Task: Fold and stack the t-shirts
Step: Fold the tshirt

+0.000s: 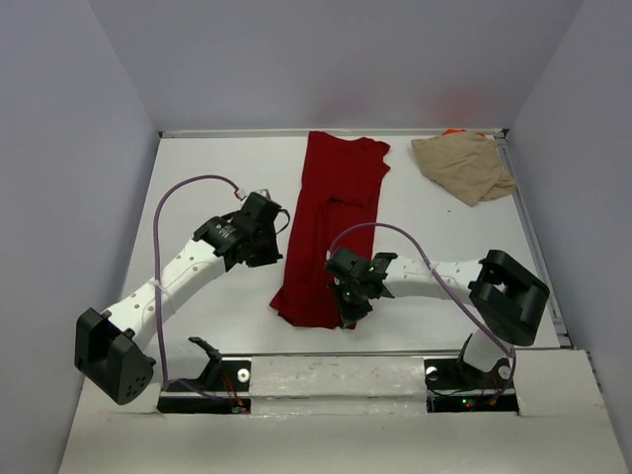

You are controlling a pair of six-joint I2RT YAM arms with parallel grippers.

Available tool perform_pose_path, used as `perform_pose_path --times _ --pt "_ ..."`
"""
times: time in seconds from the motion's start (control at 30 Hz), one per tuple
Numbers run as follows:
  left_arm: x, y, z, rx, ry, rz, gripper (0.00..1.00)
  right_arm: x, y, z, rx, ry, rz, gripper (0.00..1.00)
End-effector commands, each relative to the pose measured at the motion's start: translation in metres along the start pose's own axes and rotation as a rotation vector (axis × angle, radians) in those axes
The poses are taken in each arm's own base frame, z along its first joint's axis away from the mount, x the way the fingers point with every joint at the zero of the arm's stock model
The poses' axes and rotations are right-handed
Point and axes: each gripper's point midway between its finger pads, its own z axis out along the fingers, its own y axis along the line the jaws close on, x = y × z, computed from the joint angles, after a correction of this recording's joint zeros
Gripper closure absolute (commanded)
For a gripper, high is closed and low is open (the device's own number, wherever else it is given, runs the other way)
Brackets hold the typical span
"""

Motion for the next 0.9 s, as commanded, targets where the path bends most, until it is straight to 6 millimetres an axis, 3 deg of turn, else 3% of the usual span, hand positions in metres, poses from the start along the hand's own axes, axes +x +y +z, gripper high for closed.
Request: perform_pose_path --times 0.0,0.1,0.2,0.23,0.27,0.33,0.37,0.43,0.47,0.57,0.6,0.7,0.87 --pt "-0.012 -0.007 -0.005 0.023 -0.030 0.028 1.00 0.007 -0.005 -0.015 0.014 -0.031 0.040 1.00" --pt "-0.013 -0.003 -0.004 0.002 -0.041 0.036 1.00 0.003 -0.011 -0.031 0.056 -0.091 0.011 1.00" --pt "-0.011 0.003 0.000 -0.025 -0.035 0.048 1.00 -0.024 -0.011 -0.067 0.079 -0.257 -0.025 0.98" --pt "-0.009 0.003 0.001 -0.023 -0.023 0.051 1.00 -0.029 -0.009 -0.076 0.075 -0.294 -0.021 0.89" --pt "-0.001 0.002 0.007 -0.016 0.021 0.054 1.00 -0.037 -0.006 -0.086 0.067 -0.339 -0.014 0.70" --pt "0.004 0.007 0.015 -0.013 0.062 0.039 1.00 -0.039 -0.001 -0.094 0.043 -0.360 -0.011 0.54" --pt "0.009 0.003 0.019 0.024 0.075 0.039 0.91 -0.040 0.001 -0.094 0.040 -0.359 -0.013 0.49" --pt "0.009 0.004 0.021 0.093 0.093 0.005 0.82 -0.037 0.001 -0.086 0.033 -0.338 -0.007 0.48" --pt "0.021 -0.007 0.024 0.225 0.153 0.012 0.80 -0.036 0.003 -0.081 0.007 -0.342 -0.009 0.47" --pt "0.033 0.007 0.032 0.382 0.244 -0.079 0.75 -0.037 0.022 -0.085 -0.126 -0.367 0.009 0.46" --pt "0.040 0.013 0.037 0.391 0.274 -0.100 0.75 -0.033 0.015 -0.080 -0.132 -0.356 0.038 0.46" --pt "0.050 0.024 0.042 0.409 0.305 -0.140 0.74 -0.030 0.023 -0.085 -0.226 -0.369 0.065 0.46" --pt "0.050 0.009 0.028 0.570 0.359 -0.185 0.68 -0.024 0.024 -0.085 -0.367 -0.382 0.123 0.46"
